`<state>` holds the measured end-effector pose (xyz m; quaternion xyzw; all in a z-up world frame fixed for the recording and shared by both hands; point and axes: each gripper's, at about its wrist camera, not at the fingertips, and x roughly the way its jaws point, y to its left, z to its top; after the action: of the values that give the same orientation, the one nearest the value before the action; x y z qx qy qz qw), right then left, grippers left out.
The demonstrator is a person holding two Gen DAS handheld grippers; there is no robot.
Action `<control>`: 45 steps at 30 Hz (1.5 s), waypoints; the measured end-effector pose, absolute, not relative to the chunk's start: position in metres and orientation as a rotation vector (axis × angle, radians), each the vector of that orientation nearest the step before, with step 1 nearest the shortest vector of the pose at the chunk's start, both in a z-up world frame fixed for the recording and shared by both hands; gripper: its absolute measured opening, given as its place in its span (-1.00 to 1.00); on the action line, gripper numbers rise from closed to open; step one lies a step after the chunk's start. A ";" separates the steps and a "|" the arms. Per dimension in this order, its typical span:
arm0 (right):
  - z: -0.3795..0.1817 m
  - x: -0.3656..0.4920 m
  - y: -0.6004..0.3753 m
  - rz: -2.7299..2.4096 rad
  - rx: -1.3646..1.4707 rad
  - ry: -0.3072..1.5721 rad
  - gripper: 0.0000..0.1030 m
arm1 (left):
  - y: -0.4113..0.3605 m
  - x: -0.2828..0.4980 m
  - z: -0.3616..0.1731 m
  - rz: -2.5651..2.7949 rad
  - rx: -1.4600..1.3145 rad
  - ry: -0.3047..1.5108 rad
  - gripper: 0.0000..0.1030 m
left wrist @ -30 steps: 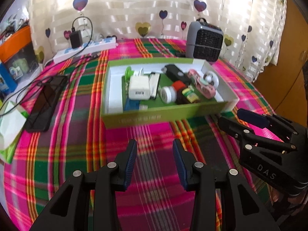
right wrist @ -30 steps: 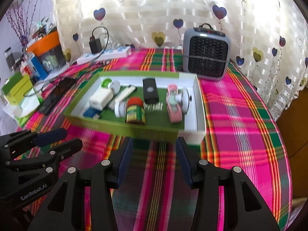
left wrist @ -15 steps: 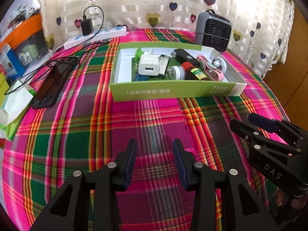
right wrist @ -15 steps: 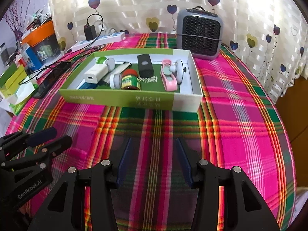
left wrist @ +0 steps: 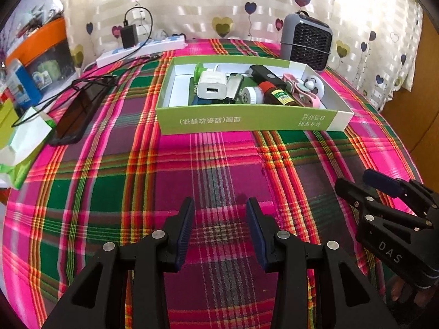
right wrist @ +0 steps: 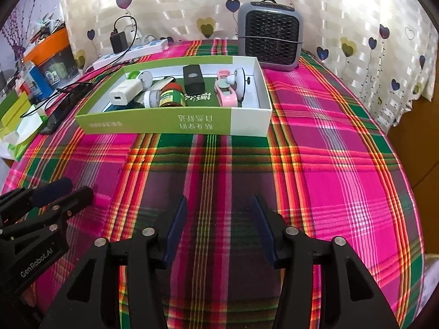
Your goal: Organize rigid objects
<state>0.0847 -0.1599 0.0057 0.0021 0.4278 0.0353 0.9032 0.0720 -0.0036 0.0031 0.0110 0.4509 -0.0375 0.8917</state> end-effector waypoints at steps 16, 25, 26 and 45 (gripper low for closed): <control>0.005 0.085 -0.162 0.062 -0.012 0.883 0.12 | -0.012 0.069 0.002 -0.064 0.055 0.928 -0.15; 0.004 0.085 -0.161 0.061 -0.013 0.883 0.14 | -0.012 0.069 0.002 -0.064 0.056 0.928 -0.15; 0.004 0.085 -0.161 0.061 -0.014 0.883 0.14 | -0.012 0.069 0.002 -0.064 0.055 0.928 -0.15; 0.004 0.085 -0.161 0.061 -0.014 0.883 0.15 | -0.011 0.069 0.002 -0.064 0.056 0.929 -0.15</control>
<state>0.0847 -0.1607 0.0044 -0.0066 0.4272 0.0294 0.9036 0.0688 -0.0114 0.0018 0.0270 0.4476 -0.0310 0.8933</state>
